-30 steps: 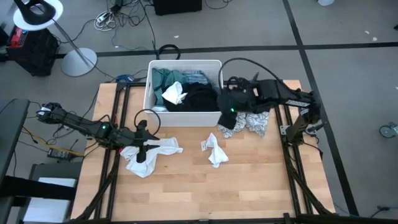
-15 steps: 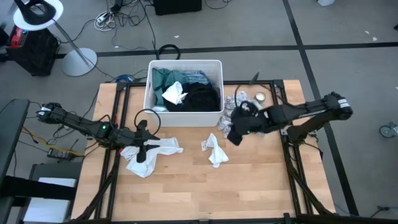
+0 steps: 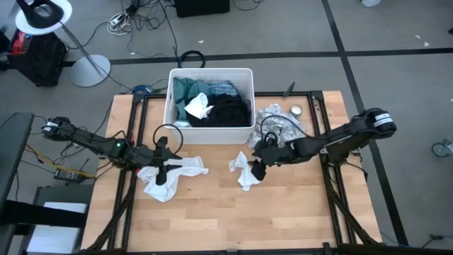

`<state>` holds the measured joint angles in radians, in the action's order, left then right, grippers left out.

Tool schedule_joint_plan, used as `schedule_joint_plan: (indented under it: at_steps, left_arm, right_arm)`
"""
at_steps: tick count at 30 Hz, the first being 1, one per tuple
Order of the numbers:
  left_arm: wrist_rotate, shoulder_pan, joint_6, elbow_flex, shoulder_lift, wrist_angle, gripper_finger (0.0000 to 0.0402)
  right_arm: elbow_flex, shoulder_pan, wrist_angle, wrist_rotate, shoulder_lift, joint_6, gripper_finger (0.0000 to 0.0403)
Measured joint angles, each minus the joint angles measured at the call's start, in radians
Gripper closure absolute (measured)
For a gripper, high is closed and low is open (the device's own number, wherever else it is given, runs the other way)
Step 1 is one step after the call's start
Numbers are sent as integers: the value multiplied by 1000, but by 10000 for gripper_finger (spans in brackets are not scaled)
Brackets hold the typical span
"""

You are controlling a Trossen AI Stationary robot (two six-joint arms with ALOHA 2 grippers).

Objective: Sort clothes
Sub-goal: Put the white sock into the white laundry bin

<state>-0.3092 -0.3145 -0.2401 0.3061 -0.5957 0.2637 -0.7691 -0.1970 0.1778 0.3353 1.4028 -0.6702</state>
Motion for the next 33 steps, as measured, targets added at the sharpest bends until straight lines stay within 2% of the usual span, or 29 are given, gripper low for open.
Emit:
schedule_joint_plan:
  at_steps: [9,15,17,19,21,24,25,29,33]
  left_arm:
    - [0,0,0,0,0,0,245]
    - [-1,0,0,0,0,0,245]
    - [-1,0,0,0,0,0,245]
    - [-1,0,0,0,0,0,245]
    - [-1,0,0,0,0,-1,245]
    - [-1,0,0,0,0,0,245]
    - [-1,0,0,0,0,-1,245]
    - [-1,0,0,0,0,-1,245]
    - [-7,0,0,0,0,-1,245]
  right_arm:
    - [19,1,-156,1,180,24,149]
    - [19,6,-300,-30,311,26,145]
    - [19,13,-354,-55,342,26,162]
    - [19,22,-400,-87,361,26,197]
    - [19,29,-425,-116,365,27,253]
    - [19,32,-440,-123,348,50,359]
    - [13,32,-442,-123,338,77,380]
    - [-65,32,-431,-135,306,169,386]
    - [-235,35,-260,-149,299,284,395]
